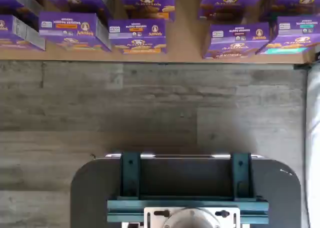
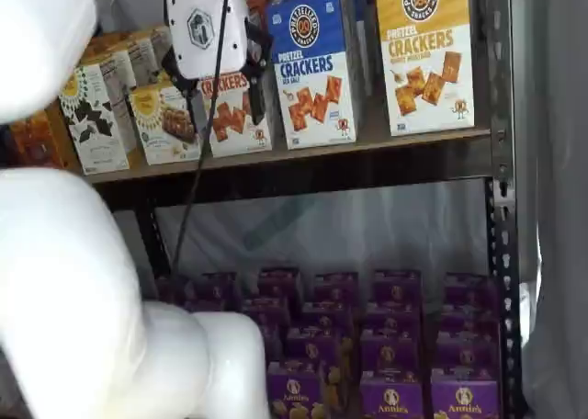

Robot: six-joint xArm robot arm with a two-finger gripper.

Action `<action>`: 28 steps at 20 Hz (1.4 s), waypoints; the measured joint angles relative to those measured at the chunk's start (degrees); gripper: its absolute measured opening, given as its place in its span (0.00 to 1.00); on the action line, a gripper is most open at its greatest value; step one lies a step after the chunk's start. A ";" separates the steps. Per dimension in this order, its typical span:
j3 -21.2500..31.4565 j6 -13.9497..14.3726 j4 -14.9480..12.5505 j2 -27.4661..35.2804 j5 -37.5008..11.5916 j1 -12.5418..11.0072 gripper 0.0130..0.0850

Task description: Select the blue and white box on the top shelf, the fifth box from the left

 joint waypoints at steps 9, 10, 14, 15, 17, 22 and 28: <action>3.84 -2.36 4.03 -3.77 -7.29 -3.45 1.00; 3.90 -2.23 3.77 -3.71 -7.48 -3.23 1.00; 4.24 -1.94 2.52 -3.53 -8.82 -2.50 1.00; 4.38 -1.99 2.16 -3.52 -9.43 -2.43 1.00; 4.67 -2.31 1.48 -3.50 -11.12 -2.50 1.00; 4.78 -3.79 0.81 -2.43 -16.41 -3.74 1.00; 1.65 -4.84 -0.34 2.48 -22.18 -4.60 1.00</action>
